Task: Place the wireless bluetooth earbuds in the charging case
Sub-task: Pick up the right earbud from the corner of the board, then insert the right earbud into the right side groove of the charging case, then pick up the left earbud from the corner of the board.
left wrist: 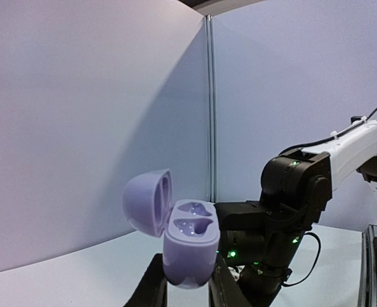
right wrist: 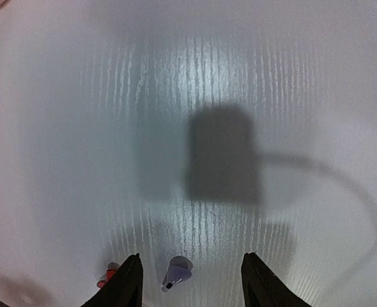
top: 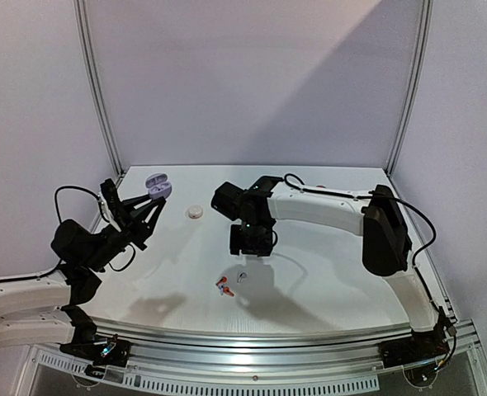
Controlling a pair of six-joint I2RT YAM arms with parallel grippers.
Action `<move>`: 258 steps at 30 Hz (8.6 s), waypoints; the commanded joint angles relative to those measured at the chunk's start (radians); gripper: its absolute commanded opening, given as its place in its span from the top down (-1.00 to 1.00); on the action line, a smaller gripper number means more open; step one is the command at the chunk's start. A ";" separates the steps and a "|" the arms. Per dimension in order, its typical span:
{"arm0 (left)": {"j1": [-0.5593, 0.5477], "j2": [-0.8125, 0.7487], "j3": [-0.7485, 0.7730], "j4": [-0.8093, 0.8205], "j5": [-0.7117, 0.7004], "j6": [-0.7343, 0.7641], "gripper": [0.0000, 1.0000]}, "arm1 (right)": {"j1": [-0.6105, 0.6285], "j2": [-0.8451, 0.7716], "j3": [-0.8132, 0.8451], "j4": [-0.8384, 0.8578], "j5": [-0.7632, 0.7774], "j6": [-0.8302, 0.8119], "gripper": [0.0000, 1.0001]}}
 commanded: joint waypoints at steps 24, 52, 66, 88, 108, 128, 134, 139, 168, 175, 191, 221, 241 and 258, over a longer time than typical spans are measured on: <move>-0.014 0.018 -0.013 0.040 0.008 -0.015 1.00 | 0.055 0.061 -0.101 -0.079 -0.147 -0.042 0.17; -0.009 0.018 -0.010 0.028 0.013 -0.008 1.00 | 0.049 0.093 -0.035 -0.012 -0.159 -0.122 0.49; -0.009 0.021 -0.014 0.028 0.017 0.002 1.00 | 0.048 0.071 -0.029 -0.019 -0.144 -0.134 0.88; -0.073 0.144 0.020 0.270 -0.027 0.308 1.00 | 0.160 -0.441 -0.058 0.920 0.251 -0.564 1.00; -0.071 0.161 0.076 0.315 -0.202 0.235 1.00 | 0.285 -0.339 -0.016 1.132 0.325 -0.891 1.00; -0.065 0.168 0.086 0.355 -0.161 0.268 1.00 | 0.288 -0.268 0.085 0.966 0.257 -0.825 1.00; -0.065 0.166 0.086 0.360 -0.156 0.275 1.00 | 0.287 -0.259 0.095 0.940 0.253 -0.806 1.00; -0.066 0.166 0.086 0.375 -0.133 0.269 1.00 | 0.277 -0.255 0.095 0.940 0.229 -0.785 1.00; -0.066 0.166 0.078 0.401 -0.123 0.276 1.00 | 0.275 -0.235 0.097 0.911 0.291 -0.795 1.00; -0.066 0.163 0.078 0.405 -0.130 0.280 1.00 | 0.276 -0.230 0.095 0.892 0.298 -0.781 1.00; -0.065 0.161 0.075 0.408 -0.124 0.286 1.00 | 0.275 -0.219 0.095 0.883 0.311 -0.789 0.56; -0.060 0.137 0.055 0.327 -0.179 0.227 1.00 | 0.274 -0.322 0.093 0.946 0.345 -0.839 -0.08; -0.043 0.090 0.057 0.198 -0.207 0.229 1.00 | 0.144 -0.448 -0.066 0.687 0.217 -0.539 0.03; -0.021 -0.180 0.127 -0.459 -0.275 0.129 1.00 | 0.097 -0.077 0.107 0.051 -0.083 -0.253 0.04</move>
